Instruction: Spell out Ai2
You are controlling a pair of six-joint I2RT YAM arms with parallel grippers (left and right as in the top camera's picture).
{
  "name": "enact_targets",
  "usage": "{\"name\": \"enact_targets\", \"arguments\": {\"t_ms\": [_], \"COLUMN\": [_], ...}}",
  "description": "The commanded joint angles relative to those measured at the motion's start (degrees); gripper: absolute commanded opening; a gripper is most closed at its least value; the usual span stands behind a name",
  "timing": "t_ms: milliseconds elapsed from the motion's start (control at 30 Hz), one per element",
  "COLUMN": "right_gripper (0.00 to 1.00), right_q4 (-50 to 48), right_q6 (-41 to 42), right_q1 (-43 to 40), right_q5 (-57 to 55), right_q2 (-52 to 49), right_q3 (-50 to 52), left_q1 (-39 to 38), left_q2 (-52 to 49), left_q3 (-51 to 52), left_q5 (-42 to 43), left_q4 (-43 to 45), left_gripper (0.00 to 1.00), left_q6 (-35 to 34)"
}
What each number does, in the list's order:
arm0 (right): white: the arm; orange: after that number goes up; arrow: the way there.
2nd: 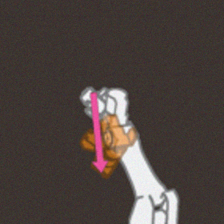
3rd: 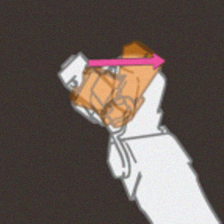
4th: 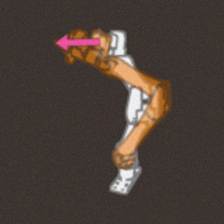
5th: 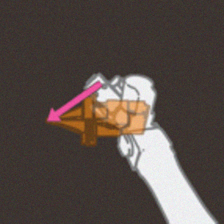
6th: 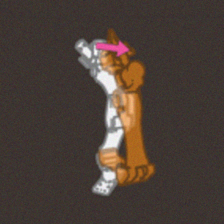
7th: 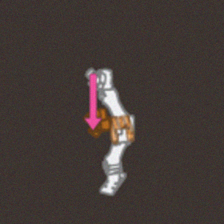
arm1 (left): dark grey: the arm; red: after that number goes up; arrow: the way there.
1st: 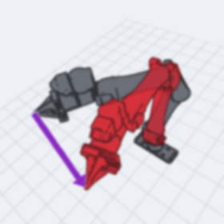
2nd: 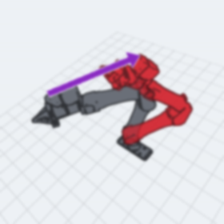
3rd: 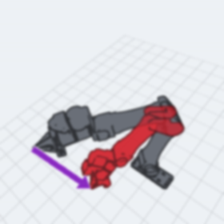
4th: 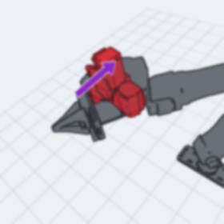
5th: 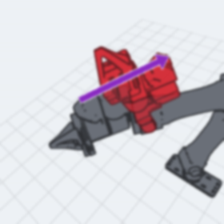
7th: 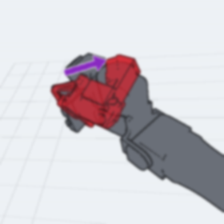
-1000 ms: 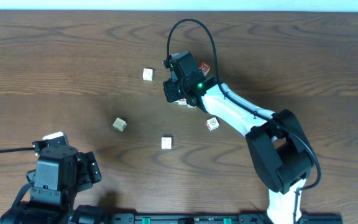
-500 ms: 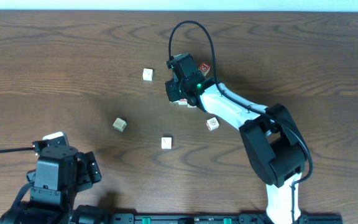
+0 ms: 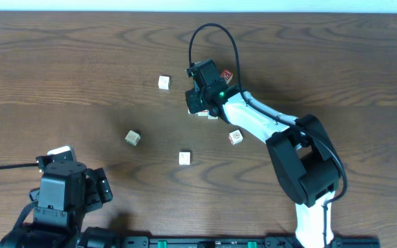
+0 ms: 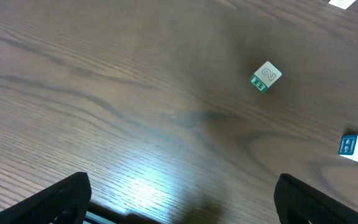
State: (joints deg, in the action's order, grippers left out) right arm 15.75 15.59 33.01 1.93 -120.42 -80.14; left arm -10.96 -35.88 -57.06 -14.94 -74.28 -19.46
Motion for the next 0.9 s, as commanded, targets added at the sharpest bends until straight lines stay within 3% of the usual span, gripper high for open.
{"name": "enact_targets", "arguments": {"t_ms": [0, 633, 867], "right_gripper": [0.01, 0.01, 0.01], "right_q4": [0.6, 1.2, 13.5], "right_q6": [0.7, 0.7, 1.7], "right_q1": [-0.8, -2.7, -5.4], "right_q5": [0.5, -2.0, -8.7], "right_q2": [-0.7, -0.7, -0.6], "right_q3": [-1.1, -2.7, -10.8], "left_q1": [0.2, 0.2, 0.2], "left_q2": [0.2, 0.2, 0.2], "left_q3": [-0.2, -0.2, -0.2], "left_q5": [0.0, 0.0, 0.0], "left_q4": [0.1, 0.1, 0.1], "left_gripper": [0.95, 0.95, 0.96], "left_q6": [-0.2, -0.2, -0.2]}}
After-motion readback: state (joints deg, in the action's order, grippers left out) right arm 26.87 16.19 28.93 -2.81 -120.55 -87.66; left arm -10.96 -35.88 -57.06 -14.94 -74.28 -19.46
